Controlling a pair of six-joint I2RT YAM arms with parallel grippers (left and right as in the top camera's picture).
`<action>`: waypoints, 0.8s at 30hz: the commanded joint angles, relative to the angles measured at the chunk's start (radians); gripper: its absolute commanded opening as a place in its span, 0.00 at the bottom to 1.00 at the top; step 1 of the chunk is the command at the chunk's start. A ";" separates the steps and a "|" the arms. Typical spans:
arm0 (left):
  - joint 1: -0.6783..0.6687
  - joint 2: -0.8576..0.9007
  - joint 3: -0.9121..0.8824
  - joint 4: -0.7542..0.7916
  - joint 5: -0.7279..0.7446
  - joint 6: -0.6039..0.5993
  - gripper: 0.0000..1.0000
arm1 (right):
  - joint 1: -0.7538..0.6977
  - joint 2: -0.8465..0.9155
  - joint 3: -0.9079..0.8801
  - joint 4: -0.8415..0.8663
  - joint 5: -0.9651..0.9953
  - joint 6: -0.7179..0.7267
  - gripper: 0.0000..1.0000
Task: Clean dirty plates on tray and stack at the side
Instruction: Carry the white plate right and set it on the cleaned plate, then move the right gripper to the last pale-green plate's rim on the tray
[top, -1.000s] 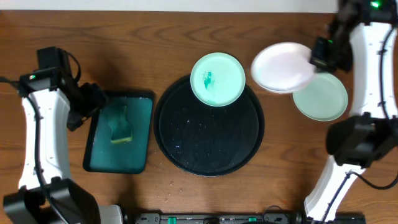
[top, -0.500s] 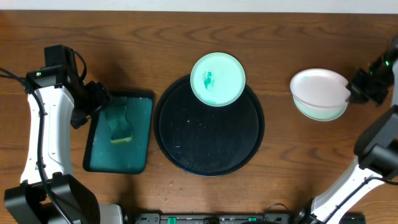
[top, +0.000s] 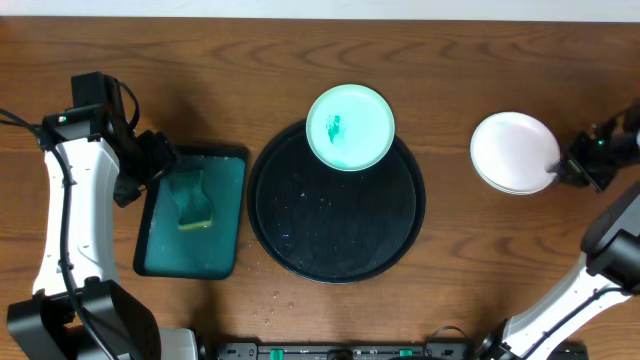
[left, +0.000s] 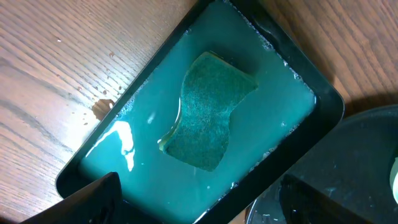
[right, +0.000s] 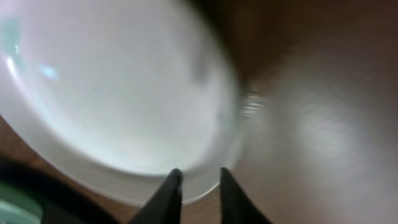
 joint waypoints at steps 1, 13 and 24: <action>-0.003 0.003 -0.016 -0.002 -0.002 0.006 0.81 | 0.069 0.002 0.013 0.001 -0.087 -0.075 0.25; -0.003 0.003 -0.016 -0.003 -0.002 0.011 0.81 | 0.323 -0.115 0.033 0.017 -0.258 -0.329 0.35; -0.003 0.003 -0.016 -0.018 -0.002 0.011 0.81 | 0.665 -0.074 0.032 0.216 -0.119 -0.287 0.39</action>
